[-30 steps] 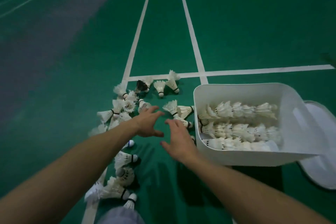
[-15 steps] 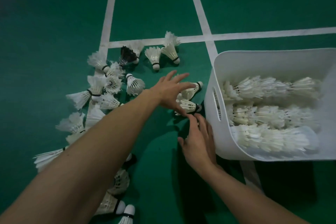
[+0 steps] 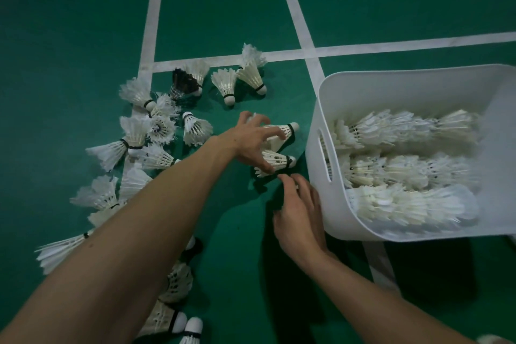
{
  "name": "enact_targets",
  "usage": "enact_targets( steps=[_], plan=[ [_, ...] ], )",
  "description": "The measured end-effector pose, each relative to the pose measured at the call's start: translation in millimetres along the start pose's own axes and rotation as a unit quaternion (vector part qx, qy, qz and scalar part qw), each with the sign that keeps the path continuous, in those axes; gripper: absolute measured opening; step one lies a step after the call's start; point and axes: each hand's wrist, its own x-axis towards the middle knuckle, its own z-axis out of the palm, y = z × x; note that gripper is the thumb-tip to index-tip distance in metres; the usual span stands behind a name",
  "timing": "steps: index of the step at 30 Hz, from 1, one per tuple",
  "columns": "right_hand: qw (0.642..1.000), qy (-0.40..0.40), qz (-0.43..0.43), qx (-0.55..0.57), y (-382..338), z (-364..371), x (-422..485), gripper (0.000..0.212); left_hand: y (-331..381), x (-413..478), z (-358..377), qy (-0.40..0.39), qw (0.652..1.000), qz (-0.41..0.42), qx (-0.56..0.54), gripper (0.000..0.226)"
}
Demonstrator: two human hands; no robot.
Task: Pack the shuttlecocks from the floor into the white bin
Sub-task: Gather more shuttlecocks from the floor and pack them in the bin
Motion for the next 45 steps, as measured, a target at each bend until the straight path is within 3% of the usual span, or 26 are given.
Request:
enact_targets(
  steps=[9,14,21,27,33,40,45],
  plan=[
    [0.999,-0.011,0.043,0.029,6,6,2,0.066,0,-20,4,-0.086,0.996,-0.001,0.038,0.078],
    [0.998,-0.003,0.039,0.056,7,6,-1,0.066,3,-27,11,-0.091,0.995,-0.028,0.023,0.075],
    [0.997,-0.016,0.005,0.081,13,5,-8,0.075,15,-38,11,-0.048,0.998,-0.042,0.010,0.067],
    [0.996,0.009,-0.036,0.087,15,12,-9,0.063,17,-47,16,-0.029,0.998,-0.053,-0.005,0.061],
    [0.997,-0.004,-0.018,0.075,18,15,-12,0.049,20,-60,21,0.010,0.998,-0.053,-0.041,0.051],
    [0.993,0.024,-0.014,0.119,14,2,-17,0.063,29,-75,29,0.079,0.986,-0.091,-0.111,0.046],
    [0.985,0.018,-0.086,0.145,0,-22,-24,0.057,20,-95,10,0.082,0.978,-0.133,-0.136,0.047]
  ],
)
